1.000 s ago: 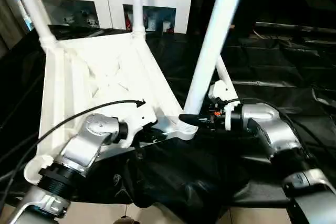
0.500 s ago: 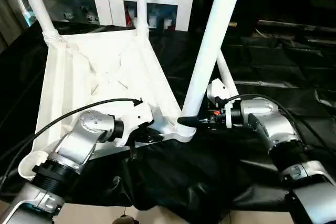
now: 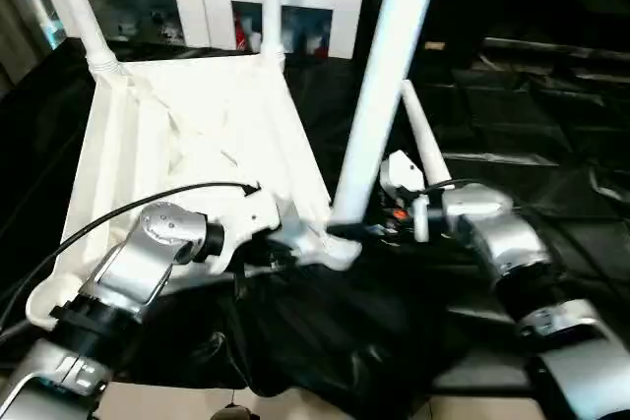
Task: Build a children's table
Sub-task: Pick table leg
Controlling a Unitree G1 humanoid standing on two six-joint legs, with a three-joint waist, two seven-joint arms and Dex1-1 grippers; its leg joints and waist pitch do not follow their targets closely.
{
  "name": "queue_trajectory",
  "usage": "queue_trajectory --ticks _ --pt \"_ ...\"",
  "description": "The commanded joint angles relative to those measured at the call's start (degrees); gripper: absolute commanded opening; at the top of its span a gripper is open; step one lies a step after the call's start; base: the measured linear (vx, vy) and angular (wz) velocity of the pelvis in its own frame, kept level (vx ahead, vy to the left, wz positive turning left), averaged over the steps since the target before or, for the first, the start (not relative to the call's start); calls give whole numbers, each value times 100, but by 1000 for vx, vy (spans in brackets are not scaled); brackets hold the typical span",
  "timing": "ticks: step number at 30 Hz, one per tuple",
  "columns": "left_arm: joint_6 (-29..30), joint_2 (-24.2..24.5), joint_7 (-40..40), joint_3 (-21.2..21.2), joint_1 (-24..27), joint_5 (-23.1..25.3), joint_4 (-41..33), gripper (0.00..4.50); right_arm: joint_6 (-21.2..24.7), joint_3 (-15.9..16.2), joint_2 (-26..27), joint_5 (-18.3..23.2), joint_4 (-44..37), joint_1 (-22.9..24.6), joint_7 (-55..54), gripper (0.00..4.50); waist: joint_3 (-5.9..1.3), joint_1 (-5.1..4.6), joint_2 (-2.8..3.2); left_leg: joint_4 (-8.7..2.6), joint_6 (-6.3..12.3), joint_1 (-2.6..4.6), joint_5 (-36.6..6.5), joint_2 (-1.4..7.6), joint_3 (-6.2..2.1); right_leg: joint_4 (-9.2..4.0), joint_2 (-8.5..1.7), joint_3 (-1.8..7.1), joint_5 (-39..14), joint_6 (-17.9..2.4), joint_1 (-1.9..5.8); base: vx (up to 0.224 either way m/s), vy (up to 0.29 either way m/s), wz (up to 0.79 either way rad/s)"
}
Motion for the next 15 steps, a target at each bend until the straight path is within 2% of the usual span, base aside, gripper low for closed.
queue_trajectory --ticks 1,2,4,5,6,7,8,10,11,12,13,14,15 --pt "245 -243 185 74 -226 -142 -265 0 367 195 118 -485 692 297 -741 190 -127 -42 79 -496 -196 138 -2382 425 -273 -606 -621 339 -2860 -1015 22 0 0 0" --pt "459 -307 344 132 -225 -159 -354 0 399 121 196 -485 756 298 -1036 190 -124 -57 74 -512 -258 126 -2466 427 -295 -617 -631 338 -2994 -946 26 0 0 0" --pt "587 -343 429 164 -220 -168 -421 0 487 58 259 -456 806 279 -1220 190 -131 -96 70 -537 -309 86 -2479 424 -326 -603 -621 320 -2915 -911 45 -15 11 -9" --pt "715 -377 521 197 -212 -169 -486 0 552 -3 323 -421 849 259 -1378 190 -130 -102 82 -541 -313 86 -2501 423 -329 -602 -616 318 -2865 -909 38 0 0 0" --pt "866 -414 628 228 -204 -155 -567 0 621 -72 404 -387 912 228 -1593 190 -124 -151 74 -534 -306 109 -2580 420 -316 -600 -599 331 -2726 -956 7 0 0 0" --pt "981 -443 715 250 -194 -136 -635 0 682 -126 469 -367 967 202 -1753 190 -121 -159 95 -526 -306 113 -2596 414 -310 -600 -601 341 -2684 -991 -7 0 0 0" --pt "1235 -513 945 295 -183 -54 -759 0 746 -174 598 -372 1104 133 -2026 190 -113 -174 100 -520 -269 98 -2569 402 -311 -610 -604 342 -2657 -1012 4 0 0 0" --pt "1514 -595 1167 319 -178 19 -892 0 791 -193 731 -432 1289 37 -2328 190 -100 -193 109 -518 -277 119 -2590 408 -306 -612 -601 347 -2639 -1042 -20 0 0 0" --pt "1888 -726 1478 353 -177 135 -1046 0 878 -200 901 -509 1548 -108 -2723 190 -96 -229 107 -517 -292 104 -2588 404 -304 -603 -600 349 -2618 -1075 -19 0 0 0" --pt "2081 -789 1646 356 -176 194 -1137 0 933 -231 1003 -530 1693 -196 -2962 190 -95 -278 114 -530 -323 60 -2538 397 -323 -577 -598 336 -2580 -1107 14 0 0 0" --pt "2267 -875 1840 372 -172 270 -1226 0 1006 -280 1113 -524 1840 -297 -3212 190 -81 -283 132 -536 -324 36 -2520 386 -343 -578 -602 320 -2610 -1086 29 -5 7 -20" --pt "2267 -875 1840 372 -172 270 -1226 0 1006 -280 1113 -524 1840 -297 -3212 190 -100 -313 103 -534 -302 -6 -2423 368 -349 -573 -594 305 -2620 -1021 70 -4 4 -21" --pt "2387 -927 1966 379 -169 310 -1287 0 1051 -316 1182 -516 1929 -359 -3374 190 -90 -291 131 -531 -281 16 -2455 371 -347 -594 -596 304 -2698 -989 36 -4 4 -21"
